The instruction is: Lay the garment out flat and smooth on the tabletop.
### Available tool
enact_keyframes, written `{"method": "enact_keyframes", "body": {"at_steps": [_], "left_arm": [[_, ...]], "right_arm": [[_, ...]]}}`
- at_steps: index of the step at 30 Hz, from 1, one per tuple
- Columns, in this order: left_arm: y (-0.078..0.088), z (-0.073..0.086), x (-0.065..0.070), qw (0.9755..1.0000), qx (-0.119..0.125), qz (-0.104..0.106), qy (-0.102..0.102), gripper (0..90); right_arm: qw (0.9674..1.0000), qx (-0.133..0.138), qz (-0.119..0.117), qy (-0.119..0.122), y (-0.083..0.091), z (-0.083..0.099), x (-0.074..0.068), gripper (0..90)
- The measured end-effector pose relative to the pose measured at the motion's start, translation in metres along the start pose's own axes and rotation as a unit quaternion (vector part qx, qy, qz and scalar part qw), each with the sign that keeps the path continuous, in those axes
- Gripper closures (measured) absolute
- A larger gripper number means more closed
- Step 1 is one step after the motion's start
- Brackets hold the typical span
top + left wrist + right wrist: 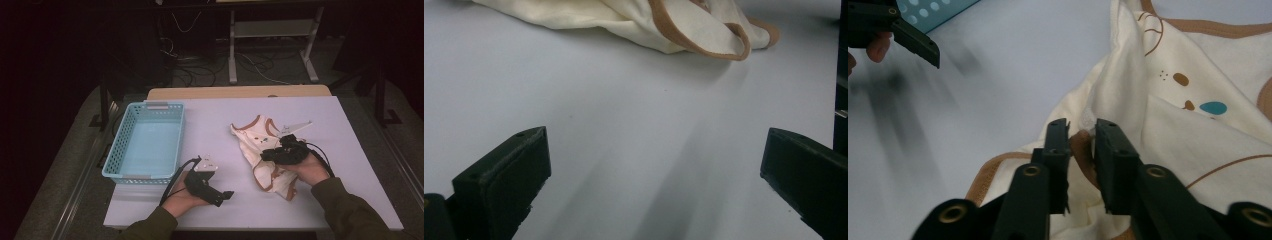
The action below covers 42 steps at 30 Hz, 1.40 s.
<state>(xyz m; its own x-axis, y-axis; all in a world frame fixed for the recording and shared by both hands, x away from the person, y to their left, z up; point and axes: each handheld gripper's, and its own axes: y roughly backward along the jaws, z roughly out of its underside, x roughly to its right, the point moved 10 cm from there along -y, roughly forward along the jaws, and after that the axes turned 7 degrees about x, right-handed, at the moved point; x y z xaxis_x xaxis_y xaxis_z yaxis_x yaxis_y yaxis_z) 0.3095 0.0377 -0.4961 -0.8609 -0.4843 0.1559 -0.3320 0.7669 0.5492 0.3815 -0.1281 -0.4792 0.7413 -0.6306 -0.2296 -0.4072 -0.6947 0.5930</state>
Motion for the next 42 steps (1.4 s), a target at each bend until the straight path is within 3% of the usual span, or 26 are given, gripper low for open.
{"method": "enact_keyframes", "body": {"at_steps": [4,14,22,36,42], "left_arm": [[0.0,0.0,0.0,1.0,-0.001,0.0,0.0,0.0],[0.0,0.0,-0.001,1.0,0.0,-0.001,0.001,0.0],[0.001,0.001,-0.003,1.0,-0.002,-0.001,-0.001,0.0],[0.002,0.002,-0.005,1.0,-0.005,-0.001,-0.001,0.0],[0.002,0.002,-0.007,1.0,-0.003,-0.003,0.003,0.0]], "right_arm": [[1.0,0.003,0.004,0.004,0.0,-0.001,0.002,84.7],[0.9999,0.016,-0.002,0.006,0.0,-0.009,-0.002,85.8],[0.9995,0.025,-0.016,0.015,-0.006,-0.024,-0.015,85.9],[0.9982,0.024,-0.035,0.043,-0.036,-0.047,-0.041,85.9],[0.9973,0.015,-0.044,0.056,-0.059,-0.055,-0.054,85.8]]}}
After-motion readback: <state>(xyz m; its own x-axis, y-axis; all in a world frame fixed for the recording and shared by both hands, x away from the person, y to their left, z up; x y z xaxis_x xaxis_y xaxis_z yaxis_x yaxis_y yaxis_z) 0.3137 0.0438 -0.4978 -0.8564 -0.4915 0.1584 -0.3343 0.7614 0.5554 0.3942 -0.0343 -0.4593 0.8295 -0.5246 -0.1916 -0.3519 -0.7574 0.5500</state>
